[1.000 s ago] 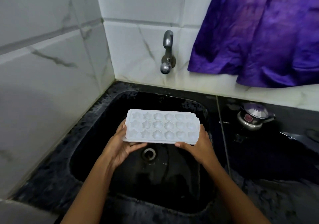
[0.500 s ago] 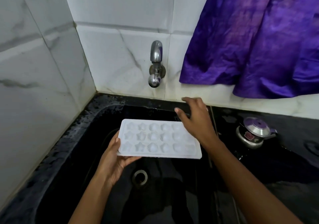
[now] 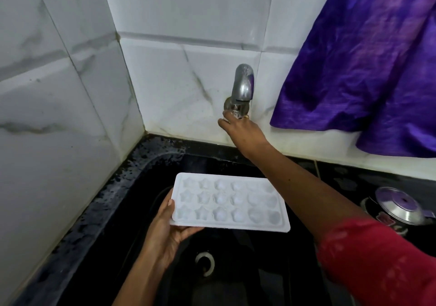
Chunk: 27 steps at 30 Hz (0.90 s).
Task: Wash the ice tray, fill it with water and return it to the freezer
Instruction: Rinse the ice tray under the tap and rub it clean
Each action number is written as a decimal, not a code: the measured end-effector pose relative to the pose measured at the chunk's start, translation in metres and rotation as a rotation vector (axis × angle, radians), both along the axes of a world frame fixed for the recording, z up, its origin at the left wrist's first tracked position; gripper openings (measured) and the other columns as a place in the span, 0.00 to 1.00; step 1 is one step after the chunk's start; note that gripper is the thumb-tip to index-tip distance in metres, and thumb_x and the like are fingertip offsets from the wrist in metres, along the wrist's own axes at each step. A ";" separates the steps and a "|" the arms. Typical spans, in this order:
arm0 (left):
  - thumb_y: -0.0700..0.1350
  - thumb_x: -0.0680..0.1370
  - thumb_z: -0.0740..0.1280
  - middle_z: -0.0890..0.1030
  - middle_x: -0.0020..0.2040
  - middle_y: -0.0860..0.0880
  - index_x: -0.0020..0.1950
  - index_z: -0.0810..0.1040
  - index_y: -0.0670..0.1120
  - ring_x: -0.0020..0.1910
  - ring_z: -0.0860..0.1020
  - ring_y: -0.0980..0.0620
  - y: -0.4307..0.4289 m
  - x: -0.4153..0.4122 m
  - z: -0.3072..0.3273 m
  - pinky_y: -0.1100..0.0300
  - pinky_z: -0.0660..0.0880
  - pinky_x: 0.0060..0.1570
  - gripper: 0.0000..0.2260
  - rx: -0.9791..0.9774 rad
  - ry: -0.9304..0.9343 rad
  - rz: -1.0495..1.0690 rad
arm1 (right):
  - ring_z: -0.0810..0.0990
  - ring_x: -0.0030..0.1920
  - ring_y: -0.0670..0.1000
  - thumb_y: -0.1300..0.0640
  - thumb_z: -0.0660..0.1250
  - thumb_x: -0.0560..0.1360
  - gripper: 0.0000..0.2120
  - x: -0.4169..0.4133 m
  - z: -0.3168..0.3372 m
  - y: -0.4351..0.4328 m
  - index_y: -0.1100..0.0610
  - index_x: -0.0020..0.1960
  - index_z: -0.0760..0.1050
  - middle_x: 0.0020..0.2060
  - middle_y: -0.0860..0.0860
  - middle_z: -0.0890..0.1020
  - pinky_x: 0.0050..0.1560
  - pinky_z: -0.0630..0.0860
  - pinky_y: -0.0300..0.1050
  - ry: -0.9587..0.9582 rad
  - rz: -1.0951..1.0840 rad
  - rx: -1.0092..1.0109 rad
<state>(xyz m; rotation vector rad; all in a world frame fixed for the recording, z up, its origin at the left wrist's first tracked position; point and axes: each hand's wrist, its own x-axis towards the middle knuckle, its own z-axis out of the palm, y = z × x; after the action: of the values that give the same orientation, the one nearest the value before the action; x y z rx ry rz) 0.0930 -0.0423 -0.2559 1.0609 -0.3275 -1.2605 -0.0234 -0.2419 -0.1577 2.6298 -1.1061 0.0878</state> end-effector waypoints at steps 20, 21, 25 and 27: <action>0.47 0.79 0.58 0.81 0.57 0.48 0.67 0.72 0.51 0.49 0.83 0.47 -0.012 0.011 -0.013 0.50 0.81 0.35 0.16 0.000 0.080 -0.005 | 0.76 0.53 0.61 0.73 0.63 0.71 0.26 0.004 0.013 -0.005 0.60 0.67 0.65 0.65 0.56 0.66 0.43 0.67 0.46 0.272 0.093 -0.115; 0.46 0.79 0.58 0.81 0.58 0.47 0.67 0.71 0.51 0.49 0.83 0.47 -0.011 0.012 -0.013 0.50 0.81 0.35 0.16 0.000 0.080 -0.001 | 0.77 0.53 0.61 0.72 0.63 0.71 0.26 0.005 0.014 -0.005 0.60 0.67 0.65 0.65 0.56 0.66 0.44 0.67 0.46 0.287 0.099 -0.123; 0.46 0.80 0.57 0.80 0.58 0.47 0.68 0.71 0.49 0.49 0.82 0.46 -0.011 0.014 -0.012 0.51 0.81 0.34 0.17 0.001 0.081 0.008 | 0.76 0.55 0.57 0.71 0.62 0.73 0.25 0.007 0.013 -0.006 0.60 0.67 0.63 0.64 0.56 0.66 0.50 0.71 0.46 0.363 0.137 -0.160; 0.46 0.80 0.56 0.79 0.59 0.46 0.69 0.70 0.49 0.52 0.81 0.45 -0.012 0.015 -0.012 0.50 0.81 0.34 0.17 0.008 0.091 0.013 | 0.75 0.57 0.56 0.69 0.61 0.74 0.23 0.008 0.011 -0.010 0.60 0.67 0.63 0.64 0.55 0.66 0.53 0.71 0.45 0.376 0.151 -0.174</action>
<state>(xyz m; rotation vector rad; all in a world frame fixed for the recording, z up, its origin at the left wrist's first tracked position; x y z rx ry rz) 0.1076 -0.0542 -0.2675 1.0075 -0.2463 -1.2954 -0.0158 -0.2514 -0.1464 2.4358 -0.7390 -0.2574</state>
